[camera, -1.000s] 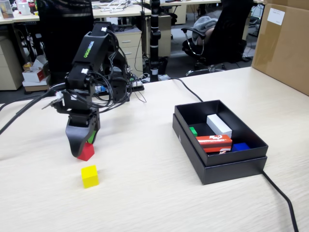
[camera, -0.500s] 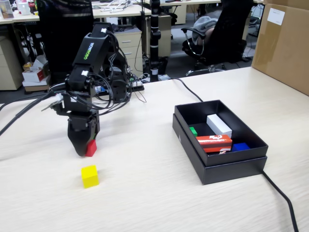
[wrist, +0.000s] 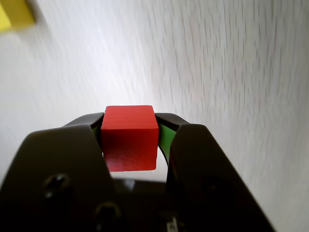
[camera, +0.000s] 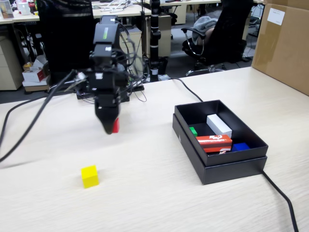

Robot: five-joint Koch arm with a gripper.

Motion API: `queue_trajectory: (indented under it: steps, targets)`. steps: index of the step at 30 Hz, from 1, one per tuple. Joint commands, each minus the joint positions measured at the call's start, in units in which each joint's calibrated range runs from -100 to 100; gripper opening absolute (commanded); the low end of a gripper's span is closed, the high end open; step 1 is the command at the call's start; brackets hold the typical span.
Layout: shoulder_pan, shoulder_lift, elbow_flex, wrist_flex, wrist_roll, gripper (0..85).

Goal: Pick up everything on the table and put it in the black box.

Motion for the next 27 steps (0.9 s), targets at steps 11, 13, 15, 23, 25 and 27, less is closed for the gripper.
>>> queue_trajectory:
  steps: [11,13,15,23,25,27]
  targets:
    - [23.3,-5.2,16.2,-4.2,10.8,7.0]
    - [24.3,2.9,23.0,-5.9,11.9,7.0]
    - [24.7,8.6,27.3,-5.9,12.5,7.0]
    - [23.2,31.7,42.7,-5.4,14.6,7.6]
    - [22.5,35.0,42.6,-5.3,14.9,7.7]
    - [22.1,37.0,42.3,-5.2,14.9,7.8]
